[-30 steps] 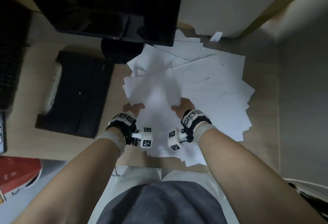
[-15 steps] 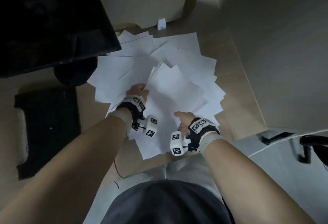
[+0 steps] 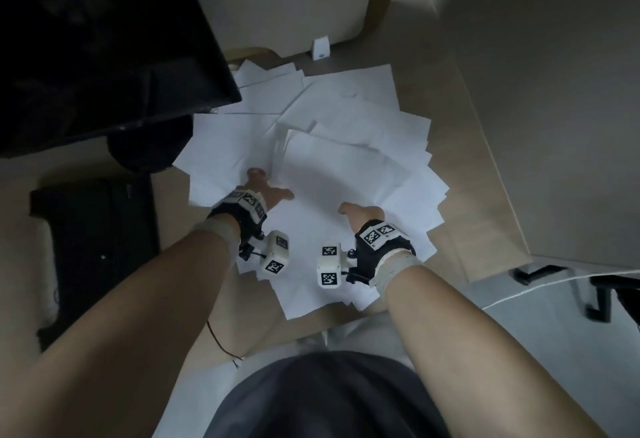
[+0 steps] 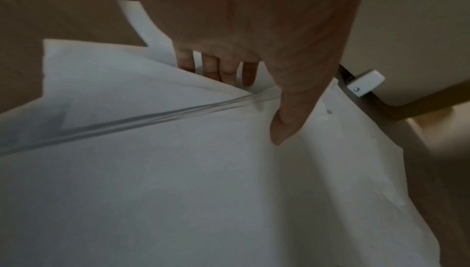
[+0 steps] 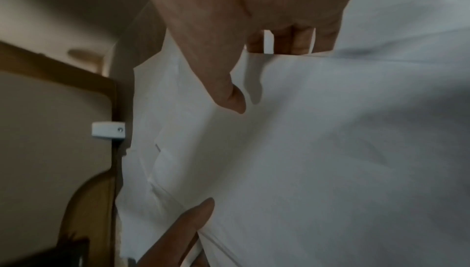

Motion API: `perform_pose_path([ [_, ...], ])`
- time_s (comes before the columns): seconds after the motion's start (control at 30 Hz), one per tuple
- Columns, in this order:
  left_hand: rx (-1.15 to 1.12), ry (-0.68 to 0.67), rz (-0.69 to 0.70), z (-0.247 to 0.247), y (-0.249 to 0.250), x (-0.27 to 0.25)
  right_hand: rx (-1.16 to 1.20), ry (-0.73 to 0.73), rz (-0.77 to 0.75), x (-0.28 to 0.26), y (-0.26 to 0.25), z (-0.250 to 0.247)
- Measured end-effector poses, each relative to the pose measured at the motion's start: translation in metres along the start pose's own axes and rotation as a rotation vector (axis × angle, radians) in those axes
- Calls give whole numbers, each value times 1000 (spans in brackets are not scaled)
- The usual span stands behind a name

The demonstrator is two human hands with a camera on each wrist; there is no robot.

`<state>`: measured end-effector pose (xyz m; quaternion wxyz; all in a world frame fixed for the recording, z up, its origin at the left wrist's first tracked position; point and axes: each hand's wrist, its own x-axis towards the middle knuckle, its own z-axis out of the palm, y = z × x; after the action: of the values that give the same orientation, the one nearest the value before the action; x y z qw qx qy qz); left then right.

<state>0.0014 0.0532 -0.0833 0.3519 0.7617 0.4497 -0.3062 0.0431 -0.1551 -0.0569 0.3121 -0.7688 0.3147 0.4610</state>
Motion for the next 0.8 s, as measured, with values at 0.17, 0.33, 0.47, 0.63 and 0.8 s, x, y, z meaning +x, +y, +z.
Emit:
perform_pose_path([
  [0.17,-66,-26,-94,2,-26,-3,-61,9,-130,0,-20,14],
  [0.33,-374,11,-127,7,-41,-14,-138,11,-171,-1,-30,13],
  [0.47,-327,-54,-137,13,-35,-22,-118,40,-209,9,-20,8],
  [0.63,-162,16,-43,27,-12,-27,-106,61,-116,14,-8,-6],
  [0.8,-230,-47,43,44,16,-31,-95,126,-99,26,11,-23],
])
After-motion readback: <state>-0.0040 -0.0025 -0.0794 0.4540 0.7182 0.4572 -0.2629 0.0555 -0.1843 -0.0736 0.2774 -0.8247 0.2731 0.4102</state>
